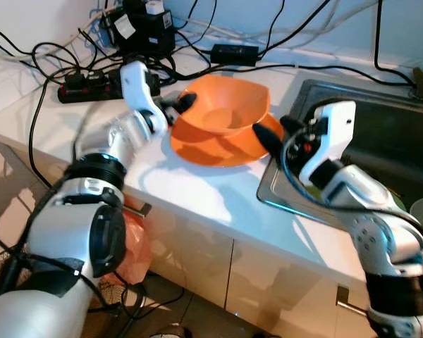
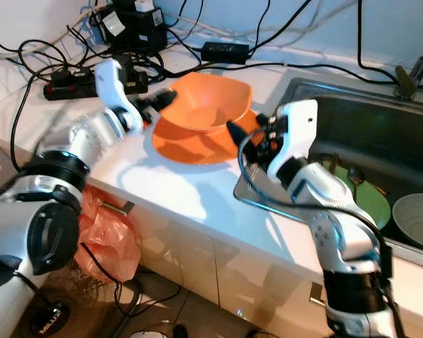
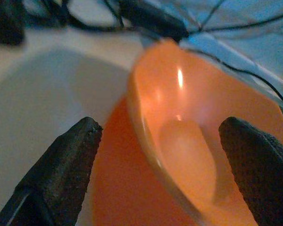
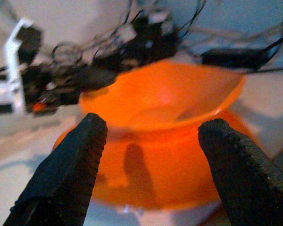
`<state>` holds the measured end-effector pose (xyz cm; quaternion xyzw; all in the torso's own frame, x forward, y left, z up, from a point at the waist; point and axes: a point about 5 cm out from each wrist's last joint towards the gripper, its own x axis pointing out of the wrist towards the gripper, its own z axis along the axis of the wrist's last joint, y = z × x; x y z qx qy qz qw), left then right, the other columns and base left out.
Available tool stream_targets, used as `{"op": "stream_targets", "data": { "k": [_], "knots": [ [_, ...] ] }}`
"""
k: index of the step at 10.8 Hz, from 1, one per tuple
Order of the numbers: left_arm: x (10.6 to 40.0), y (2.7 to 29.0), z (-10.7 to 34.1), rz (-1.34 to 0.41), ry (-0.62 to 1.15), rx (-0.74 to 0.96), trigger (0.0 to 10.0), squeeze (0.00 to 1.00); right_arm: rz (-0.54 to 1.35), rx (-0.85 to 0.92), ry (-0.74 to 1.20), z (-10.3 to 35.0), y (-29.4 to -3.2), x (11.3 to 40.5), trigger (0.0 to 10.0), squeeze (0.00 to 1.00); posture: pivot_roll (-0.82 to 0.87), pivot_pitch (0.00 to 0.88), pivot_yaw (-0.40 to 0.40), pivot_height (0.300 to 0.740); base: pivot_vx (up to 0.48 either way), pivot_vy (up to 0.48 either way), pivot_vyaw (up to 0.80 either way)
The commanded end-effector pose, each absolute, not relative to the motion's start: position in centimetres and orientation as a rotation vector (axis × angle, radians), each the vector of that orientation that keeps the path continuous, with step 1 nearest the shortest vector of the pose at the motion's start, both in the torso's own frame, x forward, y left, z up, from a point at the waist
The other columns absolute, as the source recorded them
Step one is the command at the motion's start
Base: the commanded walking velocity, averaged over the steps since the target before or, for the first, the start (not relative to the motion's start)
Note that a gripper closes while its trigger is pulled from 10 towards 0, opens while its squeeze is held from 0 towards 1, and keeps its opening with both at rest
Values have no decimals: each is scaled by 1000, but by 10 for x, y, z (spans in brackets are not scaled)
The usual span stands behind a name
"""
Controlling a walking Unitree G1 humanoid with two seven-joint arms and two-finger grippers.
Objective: Kitchen organization
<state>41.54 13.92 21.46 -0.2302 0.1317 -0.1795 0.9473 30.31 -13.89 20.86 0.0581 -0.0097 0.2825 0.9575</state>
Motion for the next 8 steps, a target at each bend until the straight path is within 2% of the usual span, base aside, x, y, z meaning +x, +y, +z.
{"op": "stream_targets", "data": {
  "k": [1, 3, 4, 8],
  "knots": [
    [415, 134, 220, -405, 286, -519, 10000, 0, 649, 106, -11, 211, -134, 295, 10000, 0, 34, 86, 86, 740, 0, 0, 0],
    [413, 130, 216, -435, 331, -585, 10000, 0, 708, 69, 5, 213, -132, 288, 10000, 0, 32, 86, 89, 740, 0, 0, 0],
    [411, 132, 206, -414, 380, -673, 0, 0, 715, 50, 11, 213, -133, 287, 10000, 0, 32, 84, 88, 740, 0, 0, 0],
    [410, 136, 203, -368, 400, -754, 0, 0, 740, 32, 17, 214, -128, 286, 10000, 0, 39, 82, 79, 740, 0, 0, 0]
  ]
}}
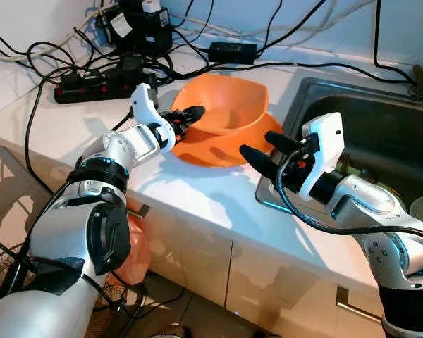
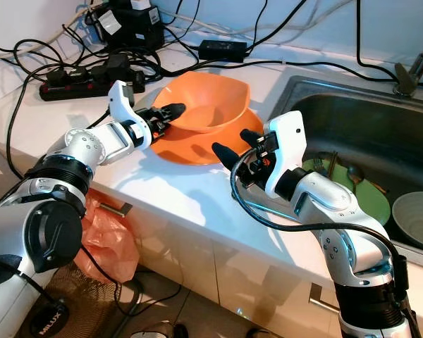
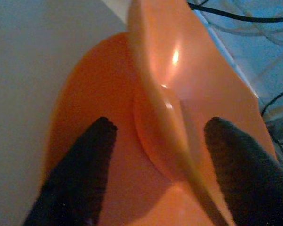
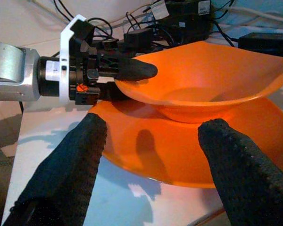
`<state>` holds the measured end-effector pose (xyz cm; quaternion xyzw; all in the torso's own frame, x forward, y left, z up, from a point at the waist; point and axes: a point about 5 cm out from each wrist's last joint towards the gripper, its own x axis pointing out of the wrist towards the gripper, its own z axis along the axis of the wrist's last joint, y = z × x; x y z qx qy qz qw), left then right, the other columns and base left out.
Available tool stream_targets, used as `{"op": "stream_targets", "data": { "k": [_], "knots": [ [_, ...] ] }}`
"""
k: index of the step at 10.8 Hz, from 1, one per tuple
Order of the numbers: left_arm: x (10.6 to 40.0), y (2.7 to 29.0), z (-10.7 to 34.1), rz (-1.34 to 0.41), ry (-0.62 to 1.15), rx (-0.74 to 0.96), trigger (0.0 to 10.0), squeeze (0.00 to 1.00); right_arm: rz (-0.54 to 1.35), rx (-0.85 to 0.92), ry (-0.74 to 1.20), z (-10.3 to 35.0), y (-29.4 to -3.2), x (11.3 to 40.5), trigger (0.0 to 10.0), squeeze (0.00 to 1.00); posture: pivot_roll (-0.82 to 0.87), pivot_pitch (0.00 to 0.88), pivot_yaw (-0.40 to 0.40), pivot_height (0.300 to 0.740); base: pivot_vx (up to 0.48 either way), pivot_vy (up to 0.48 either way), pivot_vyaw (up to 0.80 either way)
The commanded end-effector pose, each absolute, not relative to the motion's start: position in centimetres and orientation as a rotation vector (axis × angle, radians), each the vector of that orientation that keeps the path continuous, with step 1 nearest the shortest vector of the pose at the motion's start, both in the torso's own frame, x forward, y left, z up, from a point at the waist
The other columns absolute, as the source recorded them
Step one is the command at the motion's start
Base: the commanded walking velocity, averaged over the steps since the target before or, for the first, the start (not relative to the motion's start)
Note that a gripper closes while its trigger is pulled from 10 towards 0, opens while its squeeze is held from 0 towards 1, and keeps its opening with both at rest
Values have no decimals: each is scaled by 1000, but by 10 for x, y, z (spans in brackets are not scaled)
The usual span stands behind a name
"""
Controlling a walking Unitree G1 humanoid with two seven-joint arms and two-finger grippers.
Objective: Kitchen organization
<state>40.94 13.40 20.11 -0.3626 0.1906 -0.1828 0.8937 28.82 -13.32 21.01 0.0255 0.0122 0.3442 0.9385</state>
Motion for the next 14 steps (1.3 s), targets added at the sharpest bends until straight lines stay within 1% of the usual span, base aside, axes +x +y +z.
{"op": "stream_targets", "data": {
  "k": [1, 3, 4, 8, 9, 12, 13, 14],
  "knots": [
    [410, 137, 203, -364, 399, -755, 0, 0, 741, 33, 18, 215, -128, 286, 10000, 0, 41, 82, 78, 740, 0, 0, 0],
    [410, 140, 204, -348, 394, -755, 0, 0, 752, 37, 20, 213, -123, 285, 10000, 0, 48, 83, 82, 740, 0, 0, 0],
    [411, 142, 206, -350, 376, -714, 0, 0, 754, 37, 23, 212, -122, 285, 10000, 0, 50, 83, 83, 740, 0, 0, 0],
    [413, 140, 212, -378, 323, -707, 0, 0, 772, 40, 20, 213, -119, 286, 10000, 0, 56, 84, 85, 740, 0, 0, 0],
    [415, 143, 219, -380, 251, -689, 0, 0, 777, 49, 21, 213, -118, 286, 10000, 0, 56, 84, 85, 740, 0, 0, 0],
    [416, 143, 232, -437, 136, -694, 0, 0, 775, 78, 44, 210, -118, 286, 10000, 0, 57, 86, 80, 740, 0, 0, 0],
    [416, 146, 240, -445, 50, -702, 0, 0, 768, 111, 52, 209, -118, 287, 10000, 0, 58, 86, 78, 740, 0, 0, 0],
    [416, 148, 245, -457, -11, -675, 0, 0, 758, 139, 52, 210, -119, 289, 10000, 0, 58, 86, 76, 740, 0, 0, 0]
  ]
}}
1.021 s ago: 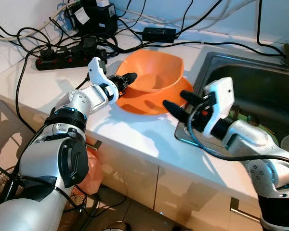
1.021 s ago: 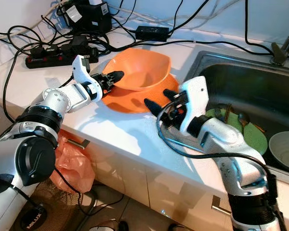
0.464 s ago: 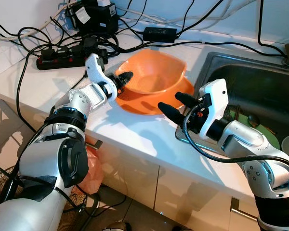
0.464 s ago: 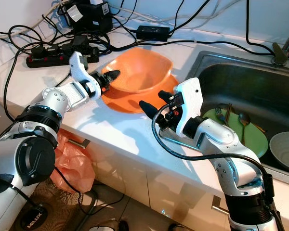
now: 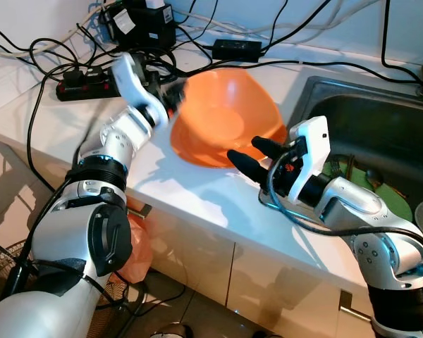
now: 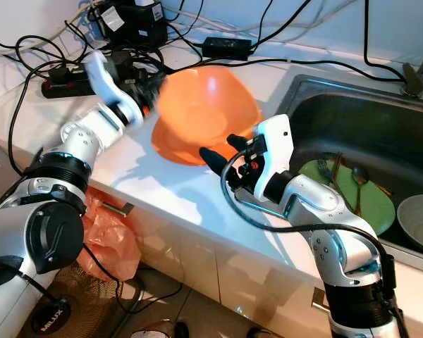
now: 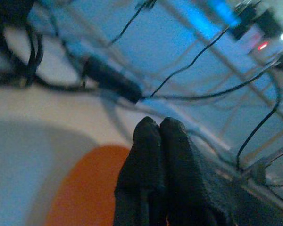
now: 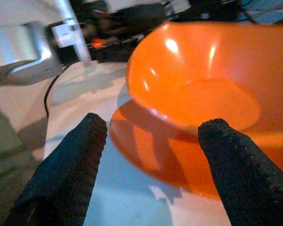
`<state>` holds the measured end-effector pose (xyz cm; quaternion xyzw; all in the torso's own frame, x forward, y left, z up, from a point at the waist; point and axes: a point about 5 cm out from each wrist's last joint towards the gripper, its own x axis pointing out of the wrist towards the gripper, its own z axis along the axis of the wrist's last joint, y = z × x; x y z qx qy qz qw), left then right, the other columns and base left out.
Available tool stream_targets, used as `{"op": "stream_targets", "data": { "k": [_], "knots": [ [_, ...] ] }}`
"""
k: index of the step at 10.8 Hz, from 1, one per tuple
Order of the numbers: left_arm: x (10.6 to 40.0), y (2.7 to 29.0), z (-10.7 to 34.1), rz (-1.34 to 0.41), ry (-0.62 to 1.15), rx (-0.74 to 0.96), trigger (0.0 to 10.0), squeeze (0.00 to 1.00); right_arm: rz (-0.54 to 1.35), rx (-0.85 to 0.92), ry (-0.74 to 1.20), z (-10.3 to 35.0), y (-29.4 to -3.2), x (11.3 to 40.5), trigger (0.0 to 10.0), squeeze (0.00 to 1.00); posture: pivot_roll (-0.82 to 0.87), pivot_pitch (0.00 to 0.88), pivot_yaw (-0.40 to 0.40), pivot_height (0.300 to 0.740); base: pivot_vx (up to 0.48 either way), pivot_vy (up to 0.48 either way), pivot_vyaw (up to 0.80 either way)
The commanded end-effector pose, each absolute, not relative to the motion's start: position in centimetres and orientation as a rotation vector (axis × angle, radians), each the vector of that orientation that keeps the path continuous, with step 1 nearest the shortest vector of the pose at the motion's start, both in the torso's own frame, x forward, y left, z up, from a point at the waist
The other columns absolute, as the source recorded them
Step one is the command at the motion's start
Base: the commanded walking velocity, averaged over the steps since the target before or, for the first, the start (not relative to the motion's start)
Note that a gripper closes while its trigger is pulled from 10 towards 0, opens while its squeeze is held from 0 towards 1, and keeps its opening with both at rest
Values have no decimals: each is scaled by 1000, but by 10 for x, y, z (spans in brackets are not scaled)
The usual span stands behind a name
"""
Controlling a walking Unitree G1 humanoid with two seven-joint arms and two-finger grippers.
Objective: Kitchen organization
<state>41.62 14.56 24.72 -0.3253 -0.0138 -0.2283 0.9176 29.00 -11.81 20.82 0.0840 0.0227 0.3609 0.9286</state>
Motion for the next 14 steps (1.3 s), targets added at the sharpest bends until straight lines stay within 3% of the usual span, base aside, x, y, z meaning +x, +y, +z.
{"op": "stream_targets", "data": {
  "k": [1, 2, 4, 7, 8, 9, 14],
  "knots": [
    [415, 148, 252, -485, -96, -673, 0, 0, 690, 234, 38, 213, -123, 296, 10000, 0, 59, 86, 75, 740, 0, 0, 0],
    [414, 149, 254, -490, -122, -691, 0, 0, 657, 272, 35, 213, -125, 300, 10000, 0, 59, 86, 75, 740, 0, 0, 0],
    [411, 150, 266, -533, -245, -741, 0, 0, 440, 539, 17, 214, -140, 317, 10000, 0, 59, 87, 74, 740, 0, 0, 0],
    [412, 149, 258, -480, -189, -707, 0, 0, 373, 600, 31, 212, -146, 323, 10000, 0, 59, 85, 72, 740, 0, 0, 0],
    [414, 153, 255, -411, -153, -686, 4667, 0, 357, 610, 31, 214, -147, 324, 10000, 0, 62, 84, 71, 740, 0, 0, 0],
    [415, 156, 253, -365, -125, -729, 10000, 1000, 352, 613, 35, 214, -147, 325, 10000, 0, 65, 83, 70, 740, 0, 0, 0],
    [415, 158, 236, -265, 30, -835, 10000, 1000, 350, 607, 33, 216, -147, 326, 10000, 0, 65, 77, 70, 740, 0, 0, 0]
  ]
}}
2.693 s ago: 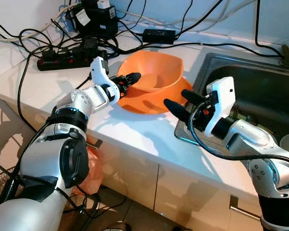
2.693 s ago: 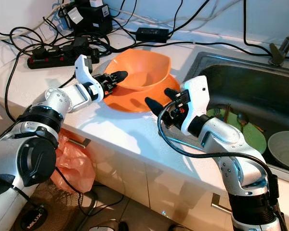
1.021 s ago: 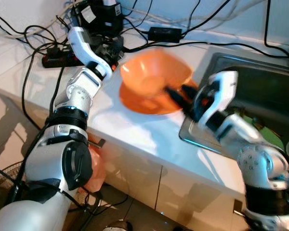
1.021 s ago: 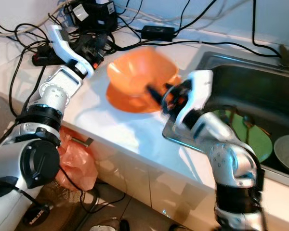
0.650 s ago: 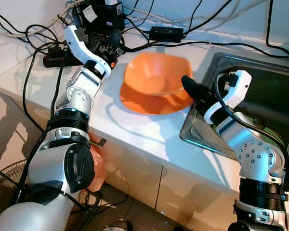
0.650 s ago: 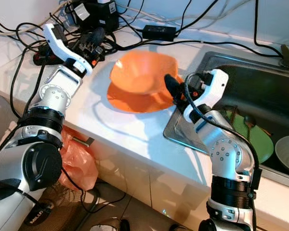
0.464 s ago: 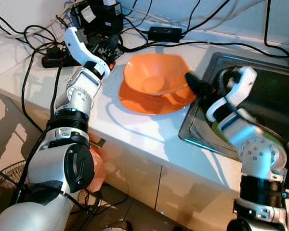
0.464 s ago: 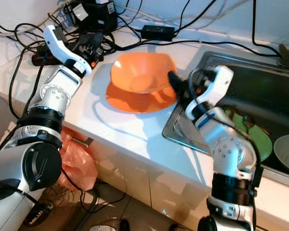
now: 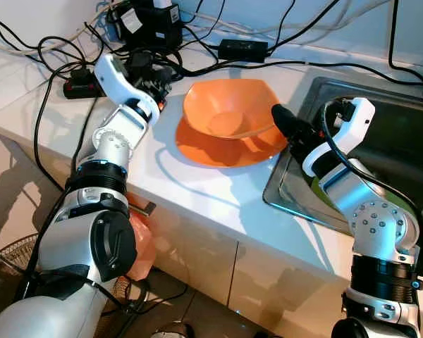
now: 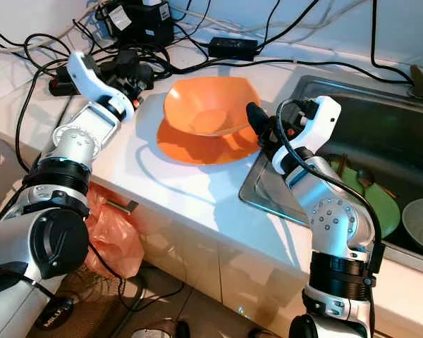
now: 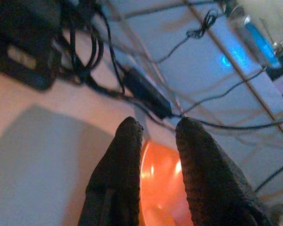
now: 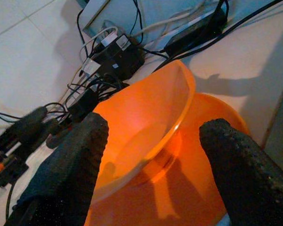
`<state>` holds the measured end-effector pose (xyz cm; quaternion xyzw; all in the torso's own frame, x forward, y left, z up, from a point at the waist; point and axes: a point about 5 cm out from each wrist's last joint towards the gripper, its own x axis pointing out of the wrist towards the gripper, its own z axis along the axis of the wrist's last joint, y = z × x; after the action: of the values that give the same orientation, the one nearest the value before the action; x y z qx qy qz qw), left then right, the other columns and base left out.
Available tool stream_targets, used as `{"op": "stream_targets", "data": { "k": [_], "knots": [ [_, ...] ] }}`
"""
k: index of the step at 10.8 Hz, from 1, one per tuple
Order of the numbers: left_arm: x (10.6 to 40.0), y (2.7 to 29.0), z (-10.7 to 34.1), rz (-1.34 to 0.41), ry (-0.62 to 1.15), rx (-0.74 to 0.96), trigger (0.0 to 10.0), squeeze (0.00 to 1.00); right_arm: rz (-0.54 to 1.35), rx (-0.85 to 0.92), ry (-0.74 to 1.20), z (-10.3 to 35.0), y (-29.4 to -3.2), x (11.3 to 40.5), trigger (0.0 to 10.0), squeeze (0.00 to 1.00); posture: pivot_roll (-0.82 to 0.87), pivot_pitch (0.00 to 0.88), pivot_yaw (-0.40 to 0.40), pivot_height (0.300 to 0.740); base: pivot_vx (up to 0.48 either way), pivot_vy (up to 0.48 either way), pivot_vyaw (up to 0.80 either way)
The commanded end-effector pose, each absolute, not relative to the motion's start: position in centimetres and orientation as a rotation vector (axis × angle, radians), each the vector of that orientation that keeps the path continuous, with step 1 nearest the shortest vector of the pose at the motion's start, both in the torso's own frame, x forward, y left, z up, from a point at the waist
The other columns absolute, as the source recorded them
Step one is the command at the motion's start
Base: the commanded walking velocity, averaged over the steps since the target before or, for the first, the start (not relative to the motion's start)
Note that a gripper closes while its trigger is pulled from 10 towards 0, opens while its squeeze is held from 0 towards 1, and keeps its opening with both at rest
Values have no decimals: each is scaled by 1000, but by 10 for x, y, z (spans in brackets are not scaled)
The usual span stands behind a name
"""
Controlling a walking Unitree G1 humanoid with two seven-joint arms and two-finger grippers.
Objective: Kitchen organization
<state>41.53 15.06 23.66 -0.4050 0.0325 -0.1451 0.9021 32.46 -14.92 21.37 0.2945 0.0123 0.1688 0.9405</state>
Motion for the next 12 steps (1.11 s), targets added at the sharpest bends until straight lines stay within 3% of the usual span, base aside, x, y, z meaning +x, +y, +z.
{"op": "stream_targets", "data": {
  "k": [1, 3, 6, 7, 8, 9, 12],
  "knots": [
    [414, 148, 234, -317, 131, -833, 10000, 1000, 353, 606, 33, 215, -147, 326, 10000, 0, 68, 76, 69, 740, 0, 0, 0],
    [411, 134, 239, -405, 220, -838, 10000, 1000, 357, 603, 33, 216, -146, 326, 10000, 0, 71, 77, 73, 740, 0, 0, 0],
    [410, 141, 234, -365, 320, -806, 10000, 1000, 357, 600, 34, 215, -145, 325, 10000, 0, 79, 82, 88, 740, 0, 0, 0],
    [410, 147, 233, -333, 347, -785, 10000, 698, 366, 594, 42, 214, -144, 325, 10000, 0, 85, 83, 89, 740, 0, 0, 0],
    [409, 149, 231, -333, 368, -782, 10000, 137, 394, 557, 63, 214, -141, 323, 10000, 0, 88, 84, 90, 740, 0, 0, 0],
    [407, 149, 230, -343, 388, -777, 10000, 0, 416, 511, 92, 212, -138, 322, 10000, 0, 88, 84, 92, 740, 0, 0, 0],
    [403, 145, 225, -385, 448, -757, 10000, 0, 424, 400, 176, 205, -137, 319, 10000, 0, 87, 85, 94, 740, 0, 0, 0]
  ]
}}
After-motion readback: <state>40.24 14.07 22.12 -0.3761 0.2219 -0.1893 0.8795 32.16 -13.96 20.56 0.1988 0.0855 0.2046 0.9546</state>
